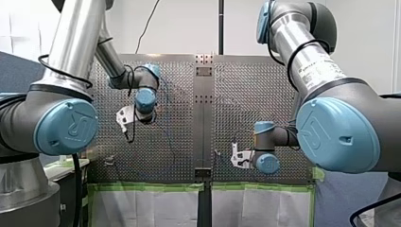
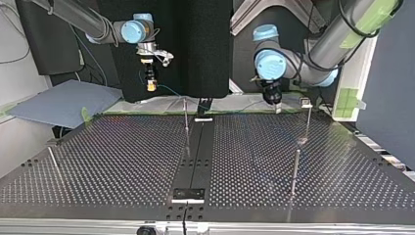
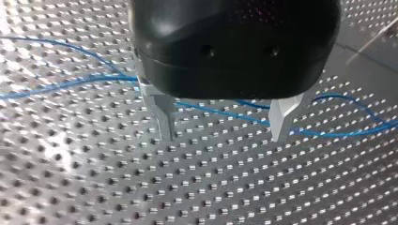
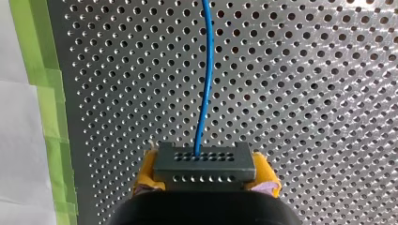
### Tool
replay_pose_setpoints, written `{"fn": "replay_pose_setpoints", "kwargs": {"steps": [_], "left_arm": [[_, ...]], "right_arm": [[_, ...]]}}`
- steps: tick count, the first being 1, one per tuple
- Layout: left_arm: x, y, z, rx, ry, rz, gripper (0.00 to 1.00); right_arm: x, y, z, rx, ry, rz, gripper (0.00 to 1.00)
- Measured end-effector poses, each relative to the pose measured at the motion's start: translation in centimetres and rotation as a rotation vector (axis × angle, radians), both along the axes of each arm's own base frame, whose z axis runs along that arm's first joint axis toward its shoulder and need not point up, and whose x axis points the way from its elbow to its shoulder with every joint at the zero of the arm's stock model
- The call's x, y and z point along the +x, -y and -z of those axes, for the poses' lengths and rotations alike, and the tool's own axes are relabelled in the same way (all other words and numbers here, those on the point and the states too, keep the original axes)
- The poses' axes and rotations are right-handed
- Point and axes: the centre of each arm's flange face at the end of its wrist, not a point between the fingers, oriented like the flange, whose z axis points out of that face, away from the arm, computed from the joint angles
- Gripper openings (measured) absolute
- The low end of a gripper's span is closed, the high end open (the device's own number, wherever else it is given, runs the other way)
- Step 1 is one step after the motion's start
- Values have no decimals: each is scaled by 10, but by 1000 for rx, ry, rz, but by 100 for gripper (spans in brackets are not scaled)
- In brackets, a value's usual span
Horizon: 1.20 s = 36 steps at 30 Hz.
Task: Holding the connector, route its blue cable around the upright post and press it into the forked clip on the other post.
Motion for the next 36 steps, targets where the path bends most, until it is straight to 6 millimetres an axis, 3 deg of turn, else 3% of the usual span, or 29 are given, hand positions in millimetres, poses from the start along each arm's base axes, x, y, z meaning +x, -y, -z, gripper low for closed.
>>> {"fn": "replay_pose_setpoints", "kwargs": {"steps": [20, 28, 36], "left_arm": [[-32, -15, -95, 191, -9, -30, 100], [-39, -18, -132, 186, 48, -29, 100], [-45, -17, -184, 147, 123, -3, 100]], "right_arm": [[0, 1, 0, -3, 1, 0, 0], [-1, 1, 0, -3, 1, 1, 0], [-1, 1, 0, -2, 1, 2, 0]]}}
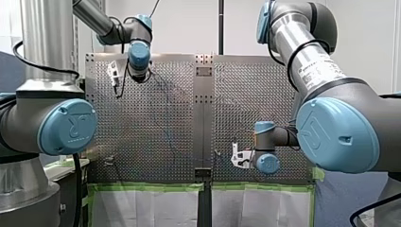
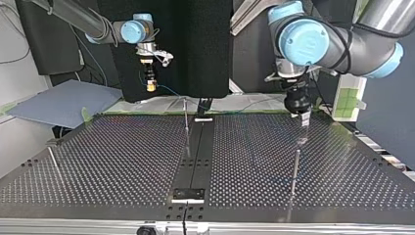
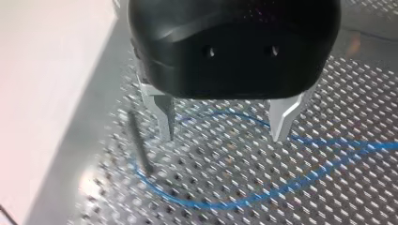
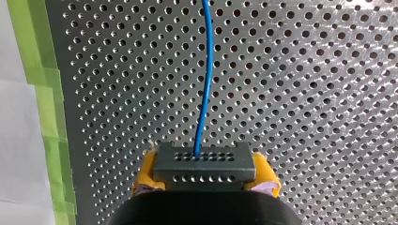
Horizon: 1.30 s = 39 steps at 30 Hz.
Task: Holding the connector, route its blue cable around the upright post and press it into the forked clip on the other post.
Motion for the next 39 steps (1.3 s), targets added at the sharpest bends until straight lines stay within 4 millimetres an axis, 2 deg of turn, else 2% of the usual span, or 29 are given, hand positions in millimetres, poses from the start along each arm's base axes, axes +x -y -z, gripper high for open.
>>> {"fn": "replay_pose_setpoints", "kwargs": {"steps": [10, 17, 20, 25, 34, 39], "left_arm": [[-7, 0, -66, -81, 133, 61, 100], [-20, 1, -117, -129, 247, 120, 100], [-24, 2, -129, -137, 273, 145, 100], [-17, 6, -127, -132, 265, 179, 100], [7, 10, -100, -94, 180, 227, 100], [23, 6, -87, -73, 133, 202, 100]], "right_arm": [[-1, 0, 0, 1, -1, 1, 0], [-1, 0, 0, 2, -1, 1, 0], [-1, 0, 0, 1, -1, 1, 0], [-1, 0, 0, 0, 0, 0, 0], [-1, 0, 0, 0, 0, 0, 0], [-1, 0, 0, 1, 0, 0, 0]]}}
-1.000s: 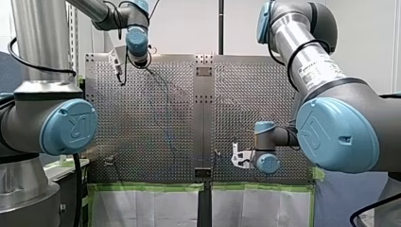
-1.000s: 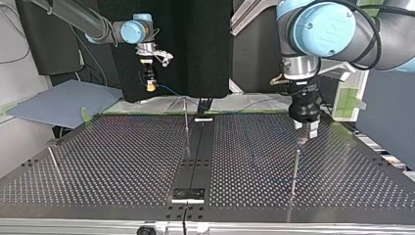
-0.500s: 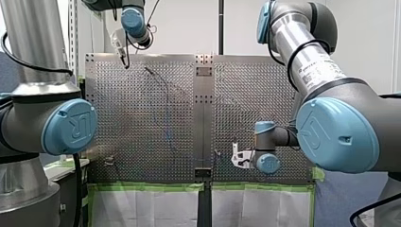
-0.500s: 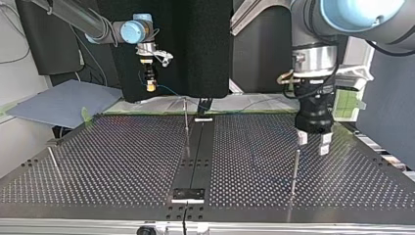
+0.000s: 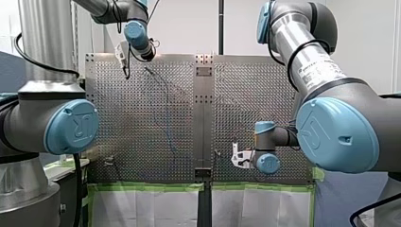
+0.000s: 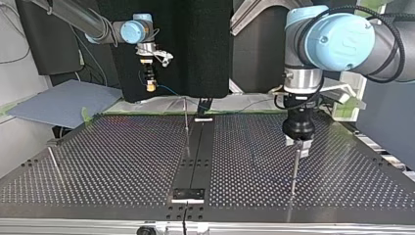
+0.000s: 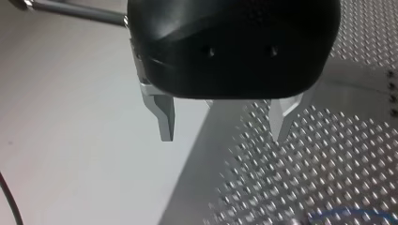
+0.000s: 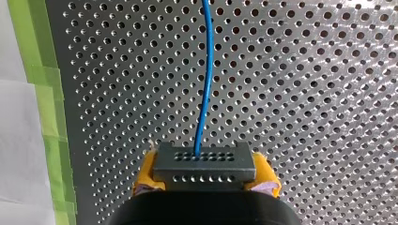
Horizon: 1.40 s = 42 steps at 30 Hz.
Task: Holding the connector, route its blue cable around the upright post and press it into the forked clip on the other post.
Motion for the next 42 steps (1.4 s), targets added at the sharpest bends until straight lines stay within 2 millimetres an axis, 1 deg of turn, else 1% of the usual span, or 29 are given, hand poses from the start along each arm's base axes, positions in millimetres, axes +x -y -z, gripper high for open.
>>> {"fn": "replay_pose_setpoints", "kwargs": {"steps": [5, 9, 22, 31, 42], "left_arm": [[10, -7, 6, 7, -20, -26, 100], [13, -11, 8, 9, -29, -33, 100], [14, -14, 9, 11, -38, -36, 100], [14, -14, 5, -7, -36, -34, 100], [9, -18, 10, 12, -98, -36, 100]], "right_arm": [[0, 0, 0, 0, 1, 0, 0], [0, 0, 0, 0, 1, 0, 0], [0, 0, 0, 3, 2, 0, 0], [-4, 1, 1, 16, 2, 7, 0], [-7, 2, 2, 23, 1, 13, 0]]}}
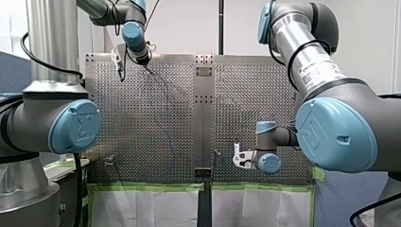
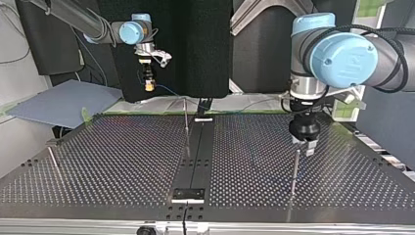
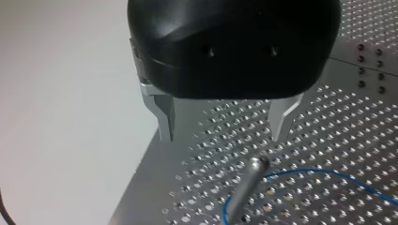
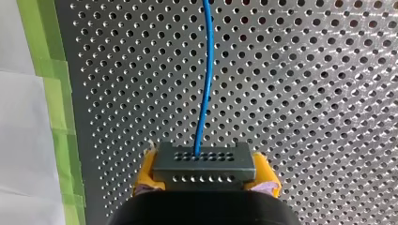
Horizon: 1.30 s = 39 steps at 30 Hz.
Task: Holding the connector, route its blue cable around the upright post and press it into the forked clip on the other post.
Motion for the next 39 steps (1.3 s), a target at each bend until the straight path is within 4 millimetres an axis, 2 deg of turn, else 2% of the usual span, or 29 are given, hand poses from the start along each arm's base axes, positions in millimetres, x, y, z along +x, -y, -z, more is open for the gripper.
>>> {"fn": "replay_pose_setpoints", "kwargs": {"steps": [15, 39], "left_arm": [[-4, -13, 5, 41, -61, -65, 100], [-4, -14, 5, 54, -64, -69, 100]], "right_arm": [[0, 0, 0, 0, 0, 1, 0], [0, 1, 0, -1, 0, 1, 0]]}}
